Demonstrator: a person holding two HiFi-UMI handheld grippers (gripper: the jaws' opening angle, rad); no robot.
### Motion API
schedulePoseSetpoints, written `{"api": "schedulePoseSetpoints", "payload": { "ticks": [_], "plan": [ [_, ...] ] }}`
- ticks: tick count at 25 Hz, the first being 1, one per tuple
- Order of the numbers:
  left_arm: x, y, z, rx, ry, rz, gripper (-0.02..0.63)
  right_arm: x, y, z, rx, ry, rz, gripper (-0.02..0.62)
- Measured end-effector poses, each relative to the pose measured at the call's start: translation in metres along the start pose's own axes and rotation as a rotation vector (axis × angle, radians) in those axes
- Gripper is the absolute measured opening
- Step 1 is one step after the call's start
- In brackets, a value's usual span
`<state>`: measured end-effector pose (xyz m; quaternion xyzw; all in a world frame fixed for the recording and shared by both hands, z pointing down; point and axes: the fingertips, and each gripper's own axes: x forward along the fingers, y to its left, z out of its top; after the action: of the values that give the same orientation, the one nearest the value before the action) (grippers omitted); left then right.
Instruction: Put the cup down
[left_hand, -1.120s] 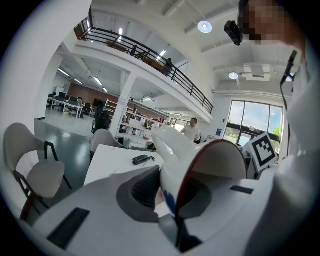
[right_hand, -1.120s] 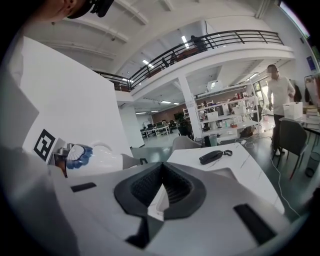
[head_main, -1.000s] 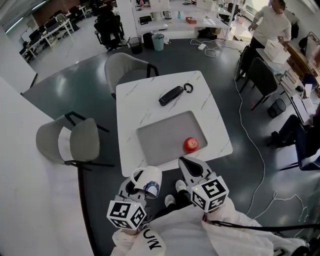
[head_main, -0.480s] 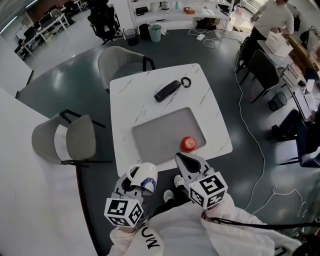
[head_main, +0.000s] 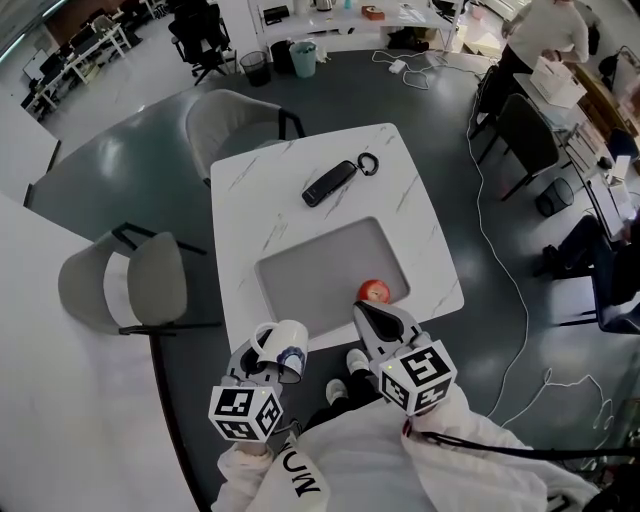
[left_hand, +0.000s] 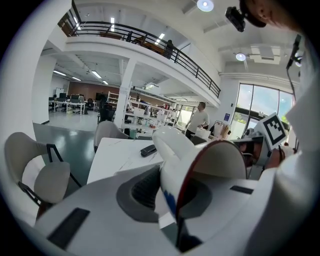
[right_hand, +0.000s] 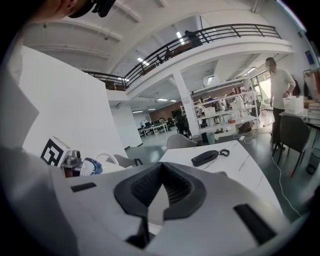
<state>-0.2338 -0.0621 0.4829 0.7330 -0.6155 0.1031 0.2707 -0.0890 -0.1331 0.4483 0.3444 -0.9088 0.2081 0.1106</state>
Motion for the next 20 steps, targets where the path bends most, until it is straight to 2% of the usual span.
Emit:
{"api": "schedulePoseSetpoints", "payload": {
  "ticks": [6, 13, 20],
  "plan": [
    [0.024, 0.005, 0.001, -0.001, 0.032, 0.002, 0.035, 0.012, -0.015, 0.005, 0.006, 0.007, -0.002, 0.005],
    [0.05, 0.012, -0.003, -0.047, 0.065, -0.001, 0.035, 0.022, -0.034, 0.009, 0.021, 0.014, -0.012, 0.005],
    [0.074, 0.016, -0.008, -0.039, 0.114, 0.007, 0.035, 0.029, -0.052, 0.008, 0.045, 0.024, -0.025, 0.005]
  ]
}}
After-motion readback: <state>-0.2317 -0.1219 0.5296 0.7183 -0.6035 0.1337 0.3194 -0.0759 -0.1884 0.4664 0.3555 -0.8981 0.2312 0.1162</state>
